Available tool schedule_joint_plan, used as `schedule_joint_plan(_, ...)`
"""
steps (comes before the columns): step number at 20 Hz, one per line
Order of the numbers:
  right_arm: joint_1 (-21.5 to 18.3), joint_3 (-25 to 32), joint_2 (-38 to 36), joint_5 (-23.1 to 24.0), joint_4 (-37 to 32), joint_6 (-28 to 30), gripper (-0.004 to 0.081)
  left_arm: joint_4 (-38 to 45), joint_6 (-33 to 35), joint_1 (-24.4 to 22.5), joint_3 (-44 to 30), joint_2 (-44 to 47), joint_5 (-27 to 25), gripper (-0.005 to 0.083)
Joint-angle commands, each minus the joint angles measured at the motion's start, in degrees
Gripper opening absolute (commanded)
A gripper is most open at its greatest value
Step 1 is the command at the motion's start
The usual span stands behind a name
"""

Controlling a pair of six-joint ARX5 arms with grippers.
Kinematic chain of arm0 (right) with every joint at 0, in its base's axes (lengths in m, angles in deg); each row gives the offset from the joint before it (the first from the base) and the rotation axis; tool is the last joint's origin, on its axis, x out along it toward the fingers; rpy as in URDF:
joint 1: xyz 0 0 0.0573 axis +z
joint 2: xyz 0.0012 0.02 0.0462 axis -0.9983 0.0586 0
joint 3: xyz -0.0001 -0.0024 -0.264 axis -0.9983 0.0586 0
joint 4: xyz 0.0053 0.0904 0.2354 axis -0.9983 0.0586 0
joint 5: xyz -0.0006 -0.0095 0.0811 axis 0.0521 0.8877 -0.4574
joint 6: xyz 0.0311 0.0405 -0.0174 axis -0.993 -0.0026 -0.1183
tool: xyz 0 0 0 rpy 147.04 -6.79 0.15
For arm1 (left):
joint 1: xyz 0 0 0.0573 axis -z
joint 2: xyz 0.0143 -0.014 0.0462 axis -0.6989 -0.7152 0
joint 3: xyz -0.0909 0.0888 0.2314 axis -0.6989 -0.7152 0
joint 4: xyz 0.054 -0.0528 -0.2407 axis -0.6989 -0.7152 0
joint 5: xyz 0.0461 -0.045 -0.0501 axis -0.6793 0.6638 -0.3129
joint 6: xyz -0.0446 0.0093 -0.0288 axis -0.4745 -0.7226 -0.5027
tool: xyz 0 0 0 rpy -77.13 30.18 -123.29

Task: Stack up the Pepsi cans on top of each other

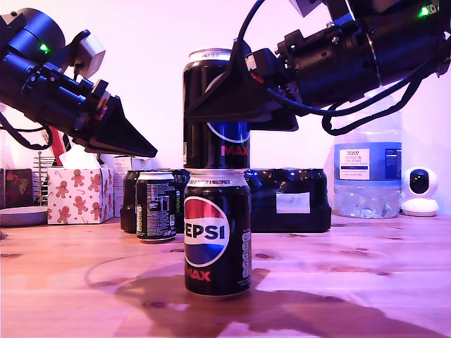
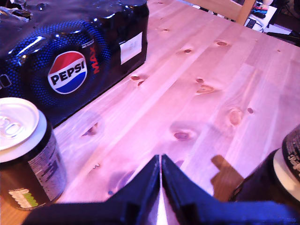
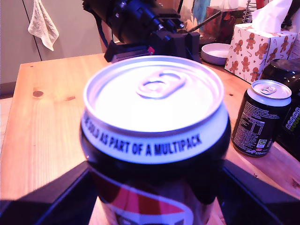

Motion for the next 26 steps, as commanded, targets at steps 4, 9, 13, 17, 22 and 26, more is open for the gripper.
schedule_joint_plan(4, 0.39, -0.02, -0.37, 0.5, 0.55, 0.24, 0.0387, 0.48, -0.17, 0.11, -1.53, 0.92, 0.46, -0.0024)
schedule_joint_plan(9, 0.39, -0.02, -0.37, 0.52, 0.66, 0.15, 0.0389, 0.48, -0.15, 0.11, -1.53, 0.9, 0.44, -0.0024)
schedule_joint_plan(13, 0.42, -0.04, -0.37, 0.57, 1.99, -0.74, 0.0609, 0.48, -0.13, 0.11, -1.53, 0.9, 0.44, -0.0024)
schedule_joint_plan(17, 0.39, -0.15, -0.39, 0.5, 2.14, -1.09, 0.0609, 0.48, -0.13, 0.11, -1.53, 0.9, 0.44, -0.0024)
schedule_joint_plan(22, 0.39, -1.38, -1.6, 0.48, 3.63, -3.04, 0.0609, 0.48, -0.11, 0.09, -1.53, 0.9, 0.44, -0.0024)
schedule_joint_plan(26, 0.48, -1.42, -3.85, 0.07, 5.53, -3.19, 0.061, 0.5, -0.09, 0.09, -1.53, 0.9, 0.44, -0.0024)
